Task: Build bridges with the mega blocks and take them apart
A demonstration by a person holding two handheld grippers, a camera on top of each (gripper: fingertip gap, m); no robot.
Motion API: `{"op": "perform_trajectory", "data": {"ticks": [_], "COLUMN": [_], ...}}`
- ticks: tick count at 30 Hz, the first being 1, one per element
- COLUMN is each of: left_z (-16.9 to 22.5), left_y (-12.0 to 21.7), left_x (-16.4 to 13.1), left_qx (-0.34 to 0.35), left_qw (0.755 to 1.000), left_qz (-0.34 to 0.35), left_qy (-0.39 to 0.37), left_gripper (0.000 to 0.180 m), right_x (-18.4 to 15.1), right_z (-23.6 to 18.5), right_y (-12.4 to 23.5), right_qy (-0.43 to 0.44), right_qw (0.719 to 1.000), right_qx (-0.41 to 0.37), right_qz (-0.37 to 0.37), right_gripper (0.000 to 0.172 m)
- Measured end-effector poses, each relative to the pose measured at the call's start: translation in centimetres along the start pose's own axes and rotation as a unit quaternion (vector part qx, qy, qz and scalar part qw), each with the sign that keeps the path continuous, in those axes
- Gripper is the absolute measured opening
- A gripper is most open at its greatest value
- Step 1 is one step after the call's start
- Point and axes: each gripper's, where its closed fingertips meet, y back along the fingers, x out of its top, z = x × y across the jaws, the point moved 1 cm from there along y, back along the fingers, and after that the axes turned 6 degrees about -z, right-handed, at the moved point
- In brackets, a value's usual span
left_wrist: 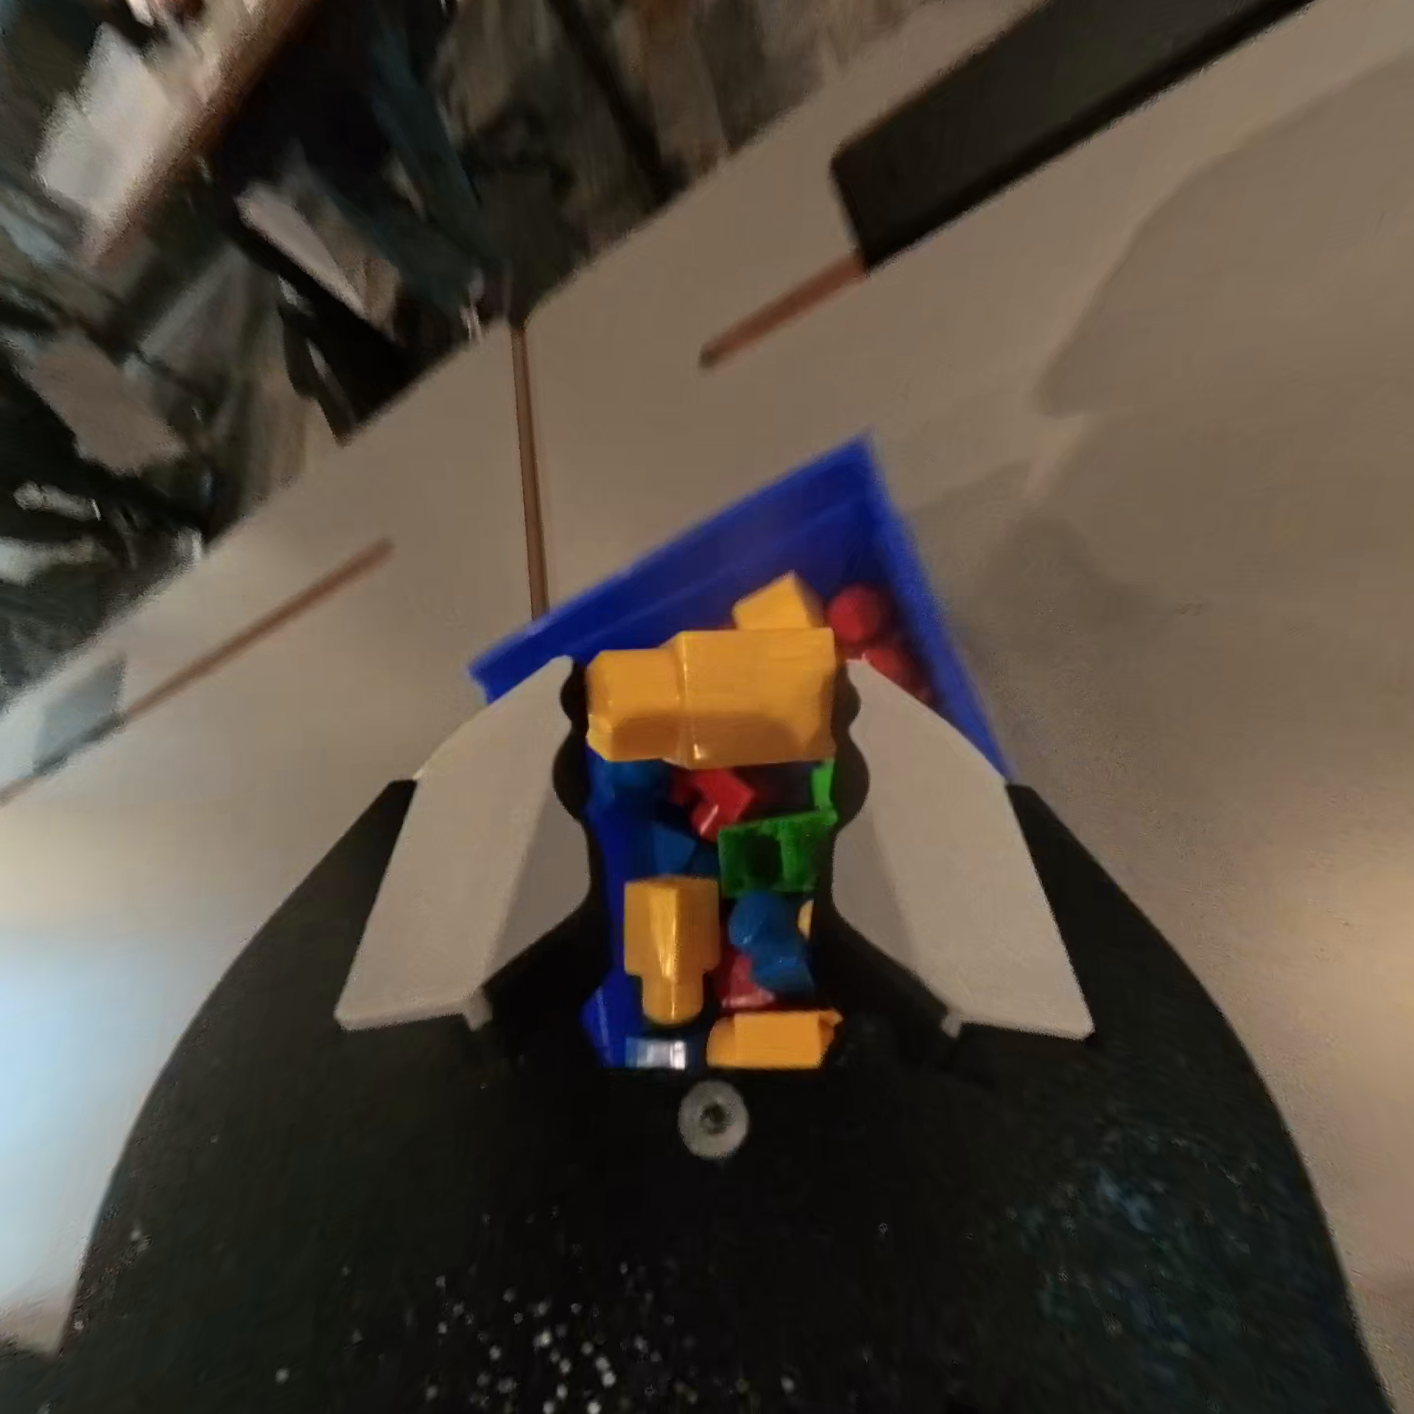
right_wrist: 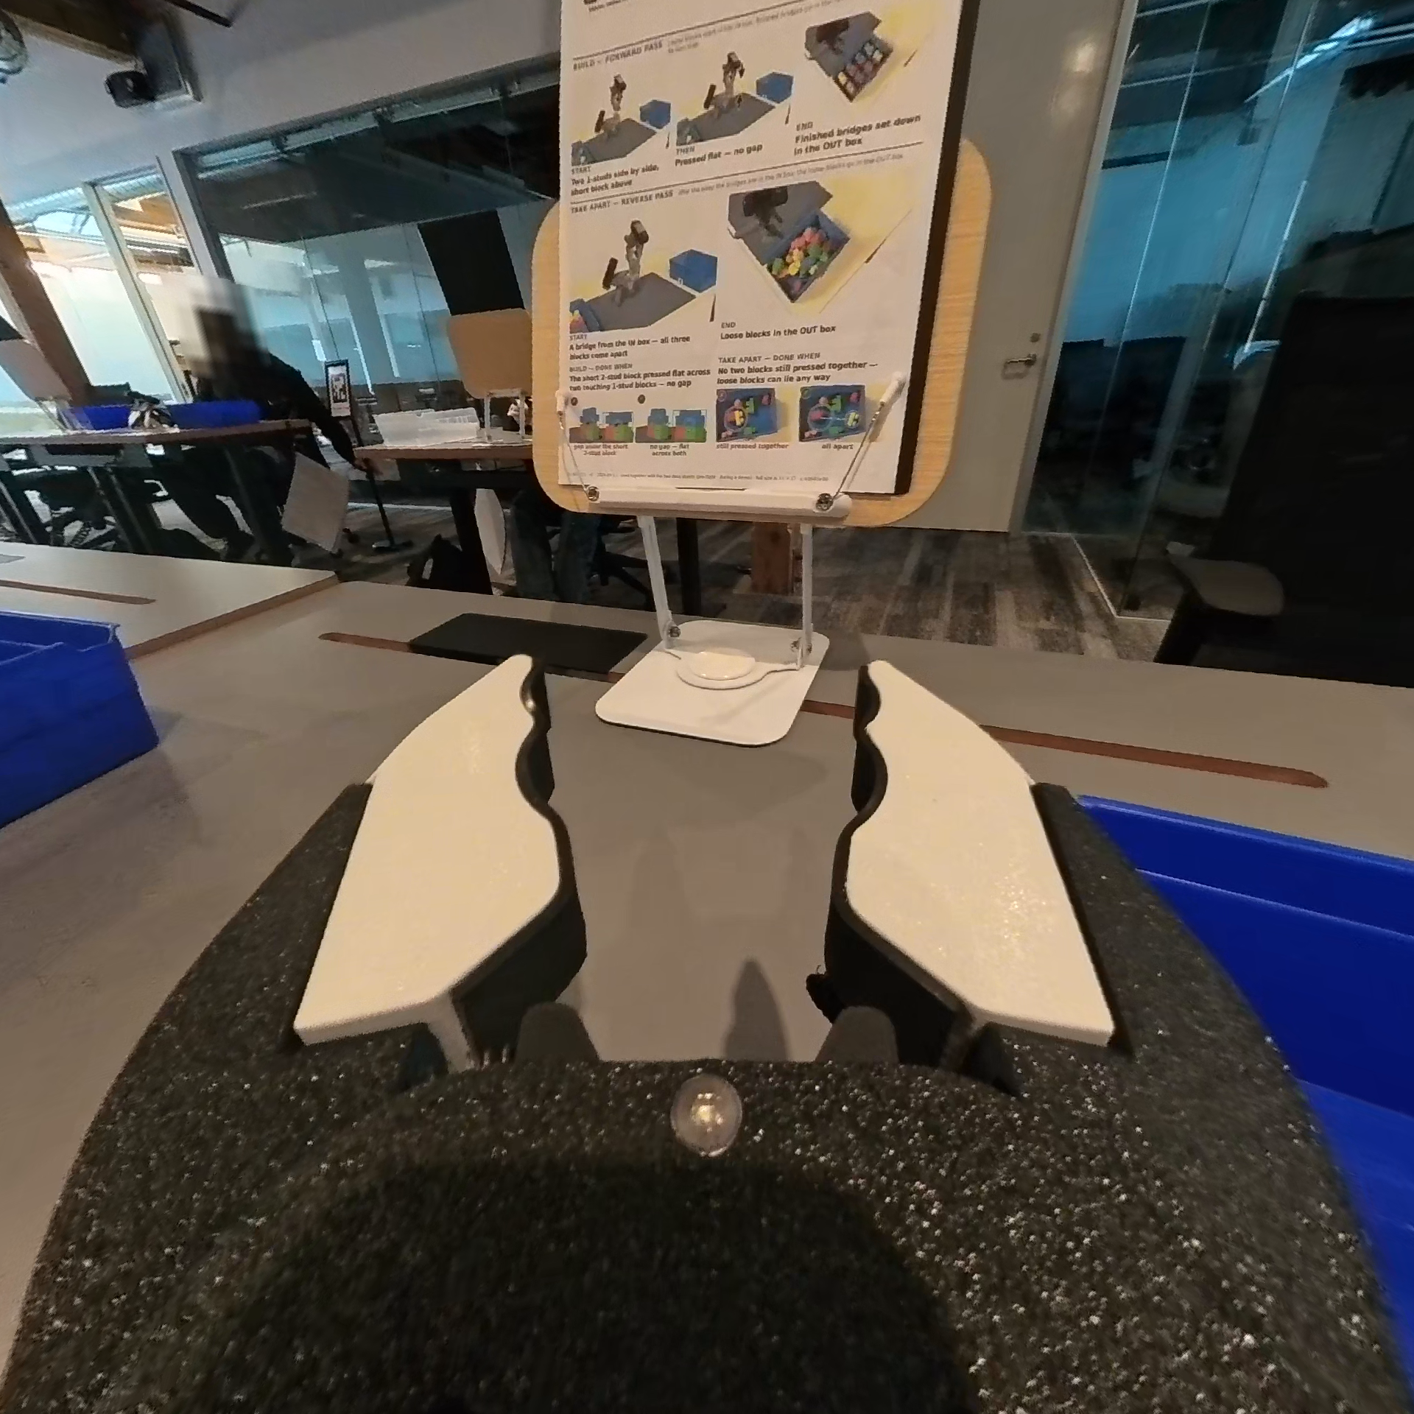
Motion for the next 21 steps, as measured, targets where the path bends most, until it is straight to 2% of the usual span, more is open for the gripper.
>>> {"op": "perform_trajectory", "data": {"ticks": [4,7,9,15,21], "left_z": [3.9,9.3,13.0,22.6,31.6], "left_y": [4.7,7.4,8.3,7.3,3.9], "left_x": [5.7,9.5,11.1,12.9,11.3], "left_qx": [-0.011,-0.065,-0.102,-0.201,-0.316], "left_qw": [0.99,0.966,0.95,0.914,0.886], "left_qz": [0.115,0.21,0.245,0.28,0.237], "left_qy": [-0.08,-0.136,-0.167,-0.212,-0.241], "left_gripper": [0.061,0.061,0.061,0.061,0.061], "right_x": [-0.1,-0.1,-0.2,-0.9,-1.5], "right_z": [-0.3,-0.5,-0.7,-0.9,-1.2], "right_y": [-0.1,-0.2,-0.3,-0.9,-1.3], "right_qy": [0.001,0.004,0.005,0.01,0.018], "right_qw": [1.0,1.0,1.0,0.999,0.999], "right_qx": [0.009,0.017,0.024,0.03,0.033], "right_qz": [-0.002,-0.001,-0.001,-0.014,-0.025], "right_gripper": [0.076,0.076,0.076,0.076,0.076]}}
